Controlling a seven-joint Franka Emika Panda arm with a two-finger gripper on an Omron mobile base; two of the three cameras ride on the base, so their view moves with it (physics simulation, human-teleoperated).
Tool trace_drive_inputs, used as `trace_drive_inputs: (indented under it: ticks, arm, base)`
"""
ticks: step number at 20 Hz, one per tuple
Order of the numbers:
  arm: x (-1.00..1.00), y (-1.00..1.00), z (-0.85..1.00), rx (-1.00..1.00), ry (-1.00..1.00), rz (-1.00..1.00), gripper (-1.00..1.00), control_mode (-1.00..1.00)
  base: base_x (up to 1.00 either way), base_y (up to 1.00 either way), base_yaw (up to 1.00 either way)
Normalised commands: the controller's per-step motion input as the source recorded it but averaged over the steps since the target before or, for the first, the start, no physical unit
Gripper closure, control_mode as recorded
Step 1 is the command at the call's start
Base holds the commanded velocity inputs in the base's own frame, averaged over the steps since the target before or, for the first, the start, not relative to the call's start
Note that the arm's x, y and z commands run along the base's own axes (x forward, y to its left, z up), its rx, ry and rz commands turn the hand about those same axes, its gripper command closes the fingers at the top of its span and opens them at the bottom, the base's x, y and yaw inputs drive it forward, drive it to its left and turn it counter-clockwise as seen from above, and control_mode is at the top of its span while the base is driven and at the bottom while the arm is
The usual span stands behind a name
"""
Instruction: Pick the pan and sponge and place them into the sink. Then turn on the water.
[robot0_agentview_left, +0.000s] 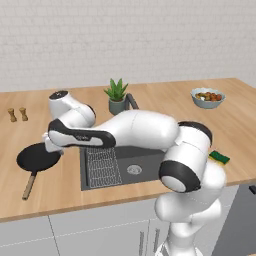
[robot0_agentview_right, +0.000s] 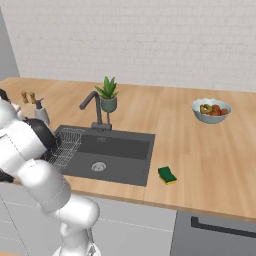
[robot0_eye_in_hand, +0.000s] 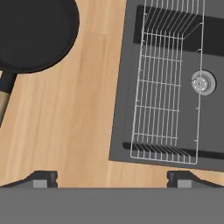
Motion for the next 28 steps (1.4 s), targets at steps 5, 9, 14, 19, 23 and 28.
trace_drive_inputs:
  ticks: [5, 9, 14, 19, 23, 28]
  arm:
    - [0.14, 0.19, -0.16, 0.0, 0.01, 0.0, -1.0, -1.0]
    - [0.18, 0.27, -0.32, 0.0, 0.0, 0.0, -1.0, -1.0]
    - [0.1, 0.18, -0.15, 0.0, 0.0, 0.0, -1.0, -1.0]
    - [0.03, 0.12, -0.04, 0.0, 0.03, 0.0, -1.0, -1.0]
    - [0.0, 0.0, 0.0, 0.0, 0.0, 0.0, -1.0, -1.0]
    - [0.0, 0.05, -0.01, 0.0, 0.0, 0.0, -1.0, -1.0]
  base:
    - [0.0, 0.0, 0.0]
    - [0.0, 0.0, 0.0]
    - [0.0, 0.0, 0.0]
    - [0.0, 0.0, 0.0]
    - [0.0, 0.0, 0.0]
    - [0.0, 0.0, 0.0]
